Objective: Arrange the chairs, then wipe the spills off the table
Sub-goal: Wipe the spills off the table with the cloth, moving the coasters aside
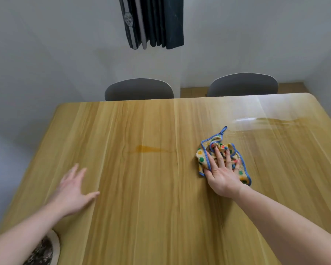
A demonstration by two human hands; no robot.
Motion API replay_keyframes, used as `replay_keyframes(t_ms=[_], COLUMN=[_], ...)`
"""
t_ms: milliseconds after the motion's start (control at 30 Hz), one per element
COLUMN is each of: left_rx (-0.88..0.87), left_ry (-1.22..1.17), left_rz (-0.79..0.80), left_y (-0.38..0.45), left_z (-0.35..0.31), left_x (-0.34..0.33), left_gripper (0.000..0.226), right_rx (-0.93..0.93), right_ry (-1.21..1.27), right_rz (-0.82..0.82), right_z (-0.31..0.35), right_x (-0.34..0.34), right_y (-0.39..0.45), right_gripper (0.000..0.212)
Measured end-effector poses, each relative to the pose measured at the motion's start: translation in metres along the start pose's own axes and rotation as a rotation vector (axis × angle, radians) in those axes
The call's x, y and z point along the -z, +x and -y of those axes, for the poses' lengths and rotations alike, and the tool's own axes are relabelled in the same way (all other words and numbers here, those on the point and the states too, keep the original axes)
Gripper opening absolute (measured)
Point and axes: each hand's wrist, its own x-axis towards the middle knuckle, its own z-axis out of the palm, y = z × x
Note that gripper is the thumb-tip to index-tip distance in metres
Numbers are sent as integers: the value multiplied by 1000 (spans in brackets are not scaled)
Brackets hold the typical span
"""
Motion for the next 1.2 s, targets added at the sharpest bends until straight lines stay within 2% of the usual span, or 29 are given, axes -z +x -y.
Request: replay_keyframes(t_ms=[67,133,233,367,600,1200], left_rx=[141,185,92,35,58,35], left_ry=[0,17,56,33,0,-140], left_rz=[32,107,218,235,211,20], left_y=[7,11,15,19,23,22], left_z=[49,87,113,119,119,129], left_x=[8,10,0,-4,-5,-17], left_gripper=[122,134,142,141,149,145], right_rx=[-45,-101,-197,-226,-50,361], right_ry=[5,8,-3,-20,-52,-159], right_rz=[5,-1,10,25,25,33], right_z=[5,16,37,70,172,415], right_x=[1,1,-2,-7,-24,-74], right_y=[3,8,15,25,45,83], right_gripper=[69,69,70,73,75,75])
